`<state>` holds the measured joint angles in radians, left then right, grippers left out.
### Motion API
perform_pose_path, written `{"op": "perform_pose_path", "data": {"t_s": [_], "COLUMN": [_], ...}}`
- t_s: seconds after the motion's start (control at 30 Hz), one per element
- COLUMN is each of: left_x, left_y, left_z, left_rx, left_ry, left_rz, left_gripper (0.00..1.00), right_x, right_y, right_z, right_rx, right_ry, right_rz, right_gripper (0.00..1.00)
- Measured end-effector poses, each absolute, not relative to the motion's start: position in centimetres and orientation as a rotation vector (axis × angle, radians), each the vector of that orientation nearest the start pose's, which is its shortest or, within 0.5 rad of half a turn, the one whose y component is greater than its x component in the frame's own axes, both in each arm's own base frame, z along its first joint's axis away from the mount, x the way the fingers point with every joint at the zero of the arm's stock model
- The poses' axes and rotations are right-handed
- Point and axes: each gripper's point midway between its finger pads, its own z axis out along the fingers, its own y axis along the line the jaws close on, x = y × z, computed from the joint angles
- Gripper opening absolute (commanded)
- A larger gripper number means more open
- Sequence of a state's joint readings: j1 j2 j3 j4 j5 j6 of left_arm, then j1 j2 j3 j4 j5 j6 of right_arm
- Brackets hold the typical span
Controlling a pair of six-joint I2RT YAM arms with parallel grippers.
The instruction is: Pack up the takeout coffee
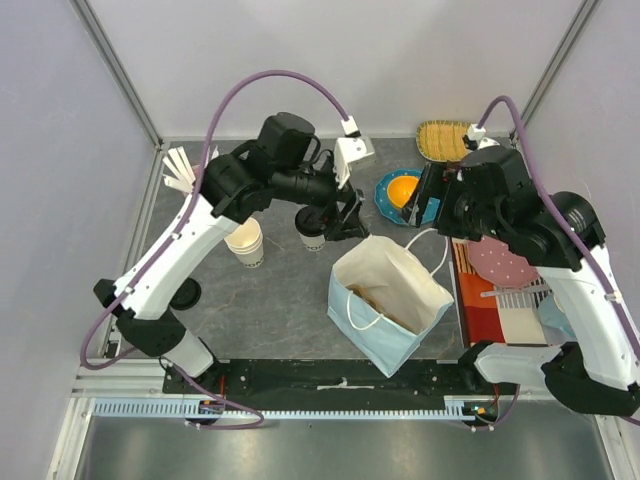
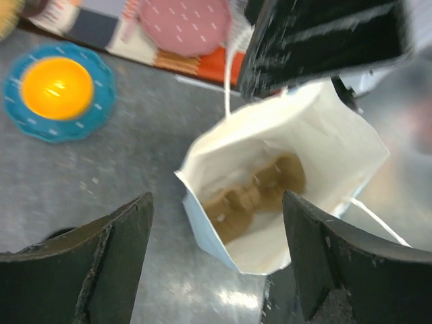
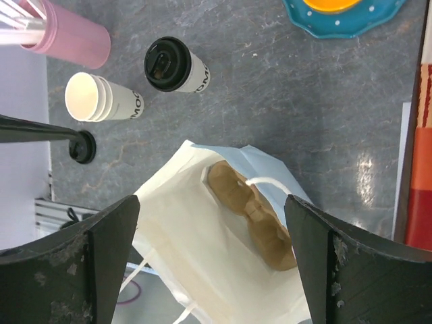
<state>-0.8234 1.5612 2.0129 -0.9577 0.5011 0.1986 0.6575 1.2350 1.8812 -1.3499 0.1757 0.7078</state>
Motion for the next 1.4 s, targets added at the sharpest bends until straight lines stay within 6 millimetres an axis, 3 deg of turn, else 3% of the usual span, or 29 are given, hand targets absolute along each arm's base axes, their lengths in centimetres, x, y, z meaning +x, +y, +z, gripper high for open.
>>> {"op": "perform_pose_path", "data": {"t_s": [0.2, 0.43, 0.63, 0.83, 1.03, 1.13, 1.17, 1.2, 1.4], "left_x": [19.6, 20.6, 20.2, 20.7, 20.8, 20.3, 20.2, 20.0, 20.2], "left_y": [-34.4, -35.1, -35.8, -35.7, -36.3, -36.4, -36.4, -36.5, -36.7], "left_z": [34.7, 31.3, 28.1, 26.3, 25.9, 25.2, 24.9, 24.9, 25.1], "left_rx": [1.398, 1.416, 1.461, 1.464, 1.476, 1.492, 1.496, 1.5, 1.493], "left_ry": [1.858, 1.965, 2.045, 2.091, 2.067, 2.073, 2.076, 2.076, 2.053], "left_rz": [-0.991, -0.957, -0.948, -0.903, -0.932, -0.964, -0.977, -0.99, -0.987], "left_gripper": [0.83, 0.82, 0.76, 0.58, 0.31, 0.19, 0.07, 0.02, 0.02], "right_x": [19.5, 19.1, 18.0, 19.1, 20.9, 21.1, 21.2, 21.2, 22.5], "right_y": [14.4, 12.6, 11.7, 12.2, 12.7, 12.3, 12.3, 12.3, 12.8], "right_z": [36.7, 35.3, 34.0, 33.0, 31.4, 31.9, 32.6, 32.8, 36.1], "right_rx": [0.341, 0.495, 0.534, 0.511, 0.499, 0.507, 0.506, 0.508, 0.467], "right_ry": [2.295, 2.265, 2.274, 2.315, 2.373, 2.358, 2.341, 2.335, 2.267], "right_rz": [0.573, 0.527, 0.519, 0.453, 0.365, 0.363, 0.376, 0.38, 0.427], "right_gripper": [0.96, 0.97, 0.97, 0.98, 0.98, 0.98, 0.98, 0.98, 0.98]}}
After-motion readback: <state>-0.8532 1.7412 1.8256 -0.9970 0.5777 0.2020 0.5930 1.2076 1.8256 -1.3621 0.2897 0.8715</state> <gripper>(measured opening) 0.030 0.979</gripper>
